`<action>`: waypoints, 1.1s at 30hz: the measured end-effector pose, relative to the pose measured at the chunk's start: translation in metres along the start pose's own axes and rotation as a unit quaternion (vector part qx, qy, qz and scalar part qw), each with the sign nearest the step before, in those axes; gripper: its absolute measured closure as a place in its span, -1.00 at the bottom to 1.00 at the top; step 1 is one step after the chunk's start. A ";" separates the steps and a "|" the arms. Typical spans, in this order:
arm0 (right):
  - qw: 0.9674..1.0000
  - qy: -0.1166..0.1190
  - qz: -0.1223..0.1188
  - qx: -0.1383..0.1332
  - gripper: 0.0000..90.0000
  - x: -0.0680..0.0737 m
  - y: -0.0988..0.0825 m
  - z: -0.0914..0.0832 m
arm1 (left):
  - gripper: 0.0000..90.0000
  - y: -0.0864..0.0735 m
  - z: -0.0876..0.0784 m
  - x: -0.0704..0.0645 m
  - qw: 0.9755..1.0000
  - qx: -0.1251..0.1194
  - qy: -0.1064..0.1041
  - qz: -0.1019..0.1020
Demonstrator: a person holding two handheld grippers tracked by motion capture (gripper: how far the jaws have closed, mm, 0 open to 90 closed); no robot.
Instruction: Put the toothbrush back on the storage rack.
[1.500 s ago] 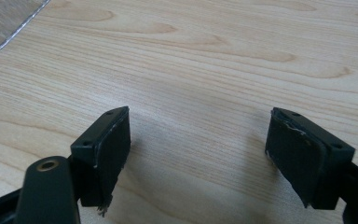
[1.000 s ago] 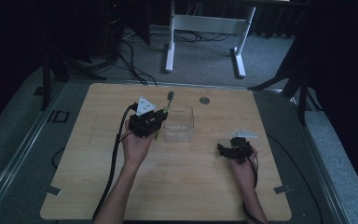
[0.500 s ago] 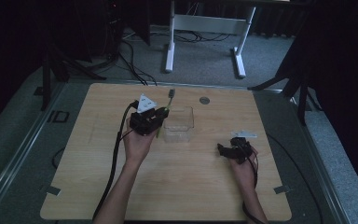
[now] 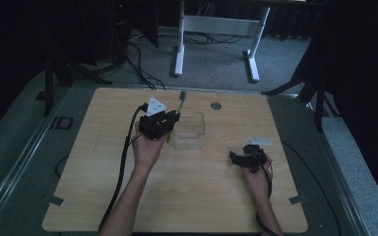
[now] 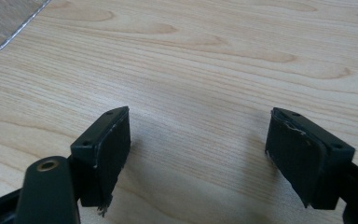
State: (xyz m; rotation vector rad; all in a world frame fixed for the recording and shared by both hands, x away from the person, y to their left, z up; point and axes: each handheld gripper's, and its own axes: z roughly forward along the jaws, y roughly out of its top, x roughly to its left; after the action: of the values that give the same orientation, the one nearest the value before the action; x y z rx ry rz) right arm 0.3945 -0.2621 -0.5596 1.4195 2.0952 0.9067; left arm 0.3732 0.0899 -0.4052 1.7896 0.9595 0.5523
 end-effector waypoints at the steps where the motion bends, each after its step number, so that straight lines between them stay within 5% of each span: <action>1: 1.000 0.000 0.000 0.000 -0.51 0.000 0.000 0.000 | 0.75 0.001 0.001 0.000 1.000 -0.001 0.000 0.001; 33: 1.000 0.000 0.000 0.000 -0.51 0.000 0.000 0.000 | 0.75 0.012 0.021 0.003 0.999 -0.038 0.004 -0.003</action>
State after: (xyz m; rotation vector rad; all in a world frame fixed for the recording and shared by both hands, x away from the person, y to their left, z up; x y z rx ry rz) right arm 0.3945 -0.2621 -0.5596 1.4196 2.0951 0.9067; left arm 0.3942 0.0783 -0.4024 1.7184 0.9373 0.5851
